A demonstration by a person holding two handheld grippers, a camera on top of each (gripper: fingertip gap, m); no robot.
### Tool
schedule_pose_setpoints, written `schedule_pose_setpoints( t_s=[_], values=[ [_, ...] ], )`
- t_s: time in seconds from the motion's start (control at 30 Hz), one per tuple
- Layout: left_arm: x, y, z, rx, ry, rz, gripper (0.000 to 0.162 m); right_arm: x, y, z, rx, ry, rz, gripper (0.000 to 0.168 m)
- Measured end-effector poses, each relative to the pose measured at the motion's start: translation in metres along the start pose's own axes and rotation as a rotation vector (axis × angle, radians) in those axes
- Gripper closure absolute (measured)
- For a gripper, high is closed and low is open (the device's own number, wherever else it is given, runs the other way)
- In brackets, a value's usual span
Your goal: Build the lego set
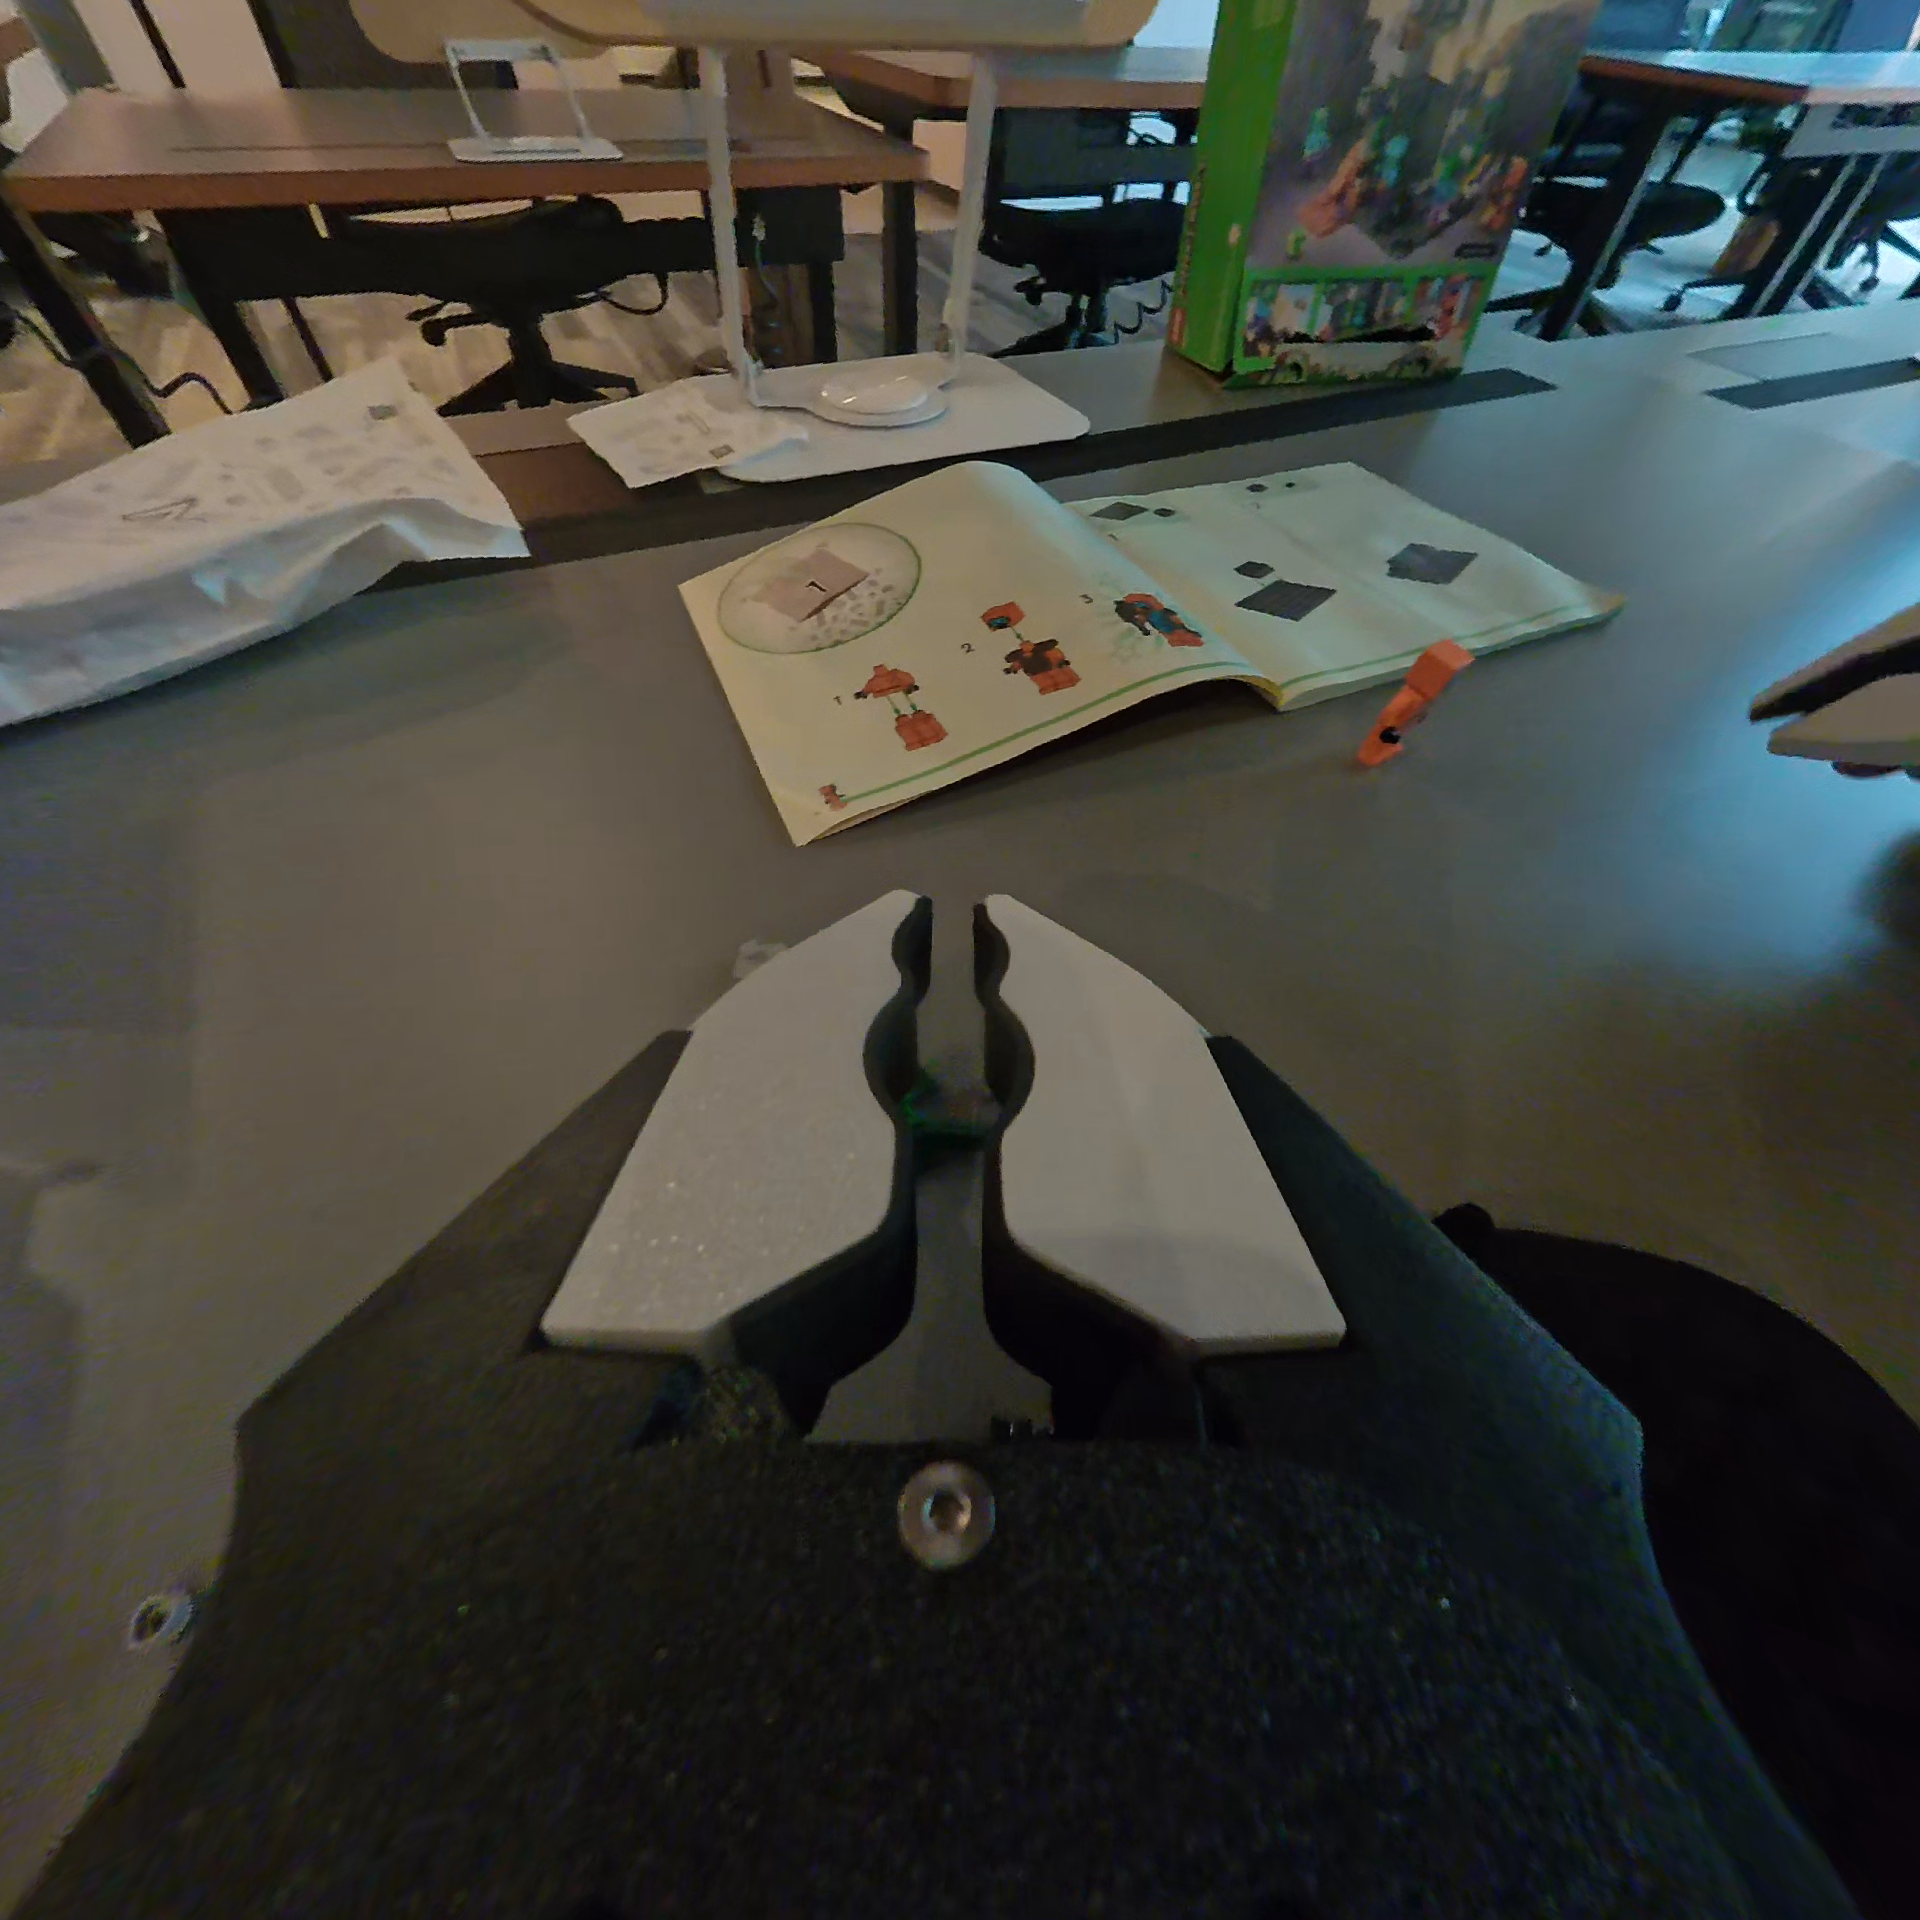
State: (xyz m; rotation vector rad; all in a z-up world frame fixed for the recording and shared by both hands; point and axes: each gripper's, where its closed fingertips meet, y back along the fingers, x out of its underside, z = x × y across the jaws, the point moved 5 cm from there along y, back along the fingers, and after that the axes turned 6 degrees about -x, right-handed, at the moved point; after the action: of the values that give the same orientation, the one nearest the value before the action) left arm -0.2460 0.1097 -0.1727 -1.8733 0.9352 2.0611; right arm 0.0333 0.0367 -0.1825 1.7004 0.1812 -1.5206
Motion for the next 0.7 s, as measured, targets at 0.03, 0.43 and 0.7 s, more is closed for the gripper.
schedule_pose_setpoints(
  t_s=[0.03,0.43,0.7],
  values=[
    [0.0,-0.001,0.0,0.003,-0.004,0.0,0.155,-0.001,0.0,-0.001,-0.004,0.002,0.001,0.159],
    [-0.006,-0.012,-0.025,0.174,-0.051,0.024,0.151,-0.019,-0.022,-0.029,-0.165,0.328,0.136,0.14],
    [-0.029,-0.03,-0.071,0.359,-0.193,0.047,0.15,-0.04,-0.072,-0.055,-0.41,0.529,0.272,0.131]
  ],
)
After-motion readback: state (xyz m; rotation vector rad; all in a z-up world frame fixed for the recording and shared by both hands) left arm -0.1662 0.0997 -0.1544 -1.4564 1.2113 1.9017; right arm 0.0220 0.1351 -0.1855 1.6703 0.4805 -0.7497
